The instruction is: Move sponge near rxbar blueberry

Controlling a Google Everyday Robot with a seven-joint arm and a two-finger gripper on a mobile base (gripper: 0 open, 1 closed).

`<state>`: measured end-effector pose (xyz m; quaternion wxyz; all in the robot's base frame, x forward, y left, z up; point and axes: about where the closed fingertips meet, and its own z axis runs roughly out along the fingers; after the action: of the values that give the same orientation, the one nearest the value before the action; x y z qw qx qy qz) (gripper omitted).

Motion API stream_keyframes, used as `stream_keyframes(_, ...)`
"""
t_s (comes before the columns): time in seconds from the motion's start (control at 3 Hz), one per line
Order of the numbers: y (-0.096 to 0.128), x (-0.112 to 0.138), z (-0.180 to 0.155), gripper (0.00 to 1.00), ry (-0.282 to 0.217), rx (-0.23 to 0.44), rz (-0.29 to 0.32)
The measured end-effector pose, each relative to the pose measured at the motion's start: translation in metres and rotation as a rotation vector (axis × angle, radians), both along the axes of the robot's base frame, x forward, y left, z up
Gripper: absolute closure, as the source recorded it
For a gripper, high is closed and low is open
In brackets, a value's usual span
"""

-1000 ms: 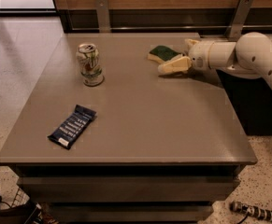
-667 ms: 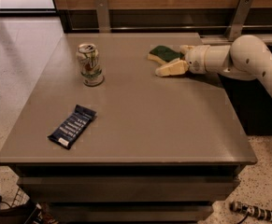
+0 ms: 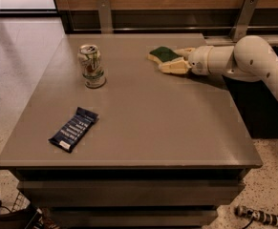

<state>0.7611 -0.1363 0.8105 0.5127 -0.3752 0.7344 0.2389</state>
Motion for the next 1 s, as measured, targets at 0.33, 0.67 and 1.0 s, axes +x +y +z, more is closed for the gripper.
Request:
stream_keyframes(0.33,0.0002,0.0,0.0031,0.96,0.0,0.0,0.0)
stream_keyframes(0.67,0.0002,0.0,0.0032,1.0,0.0,0.0,0.0)
stream_keyframes(1.0,0.0002,0.0,0.0033,1.0,0.0,0.0,0.0)
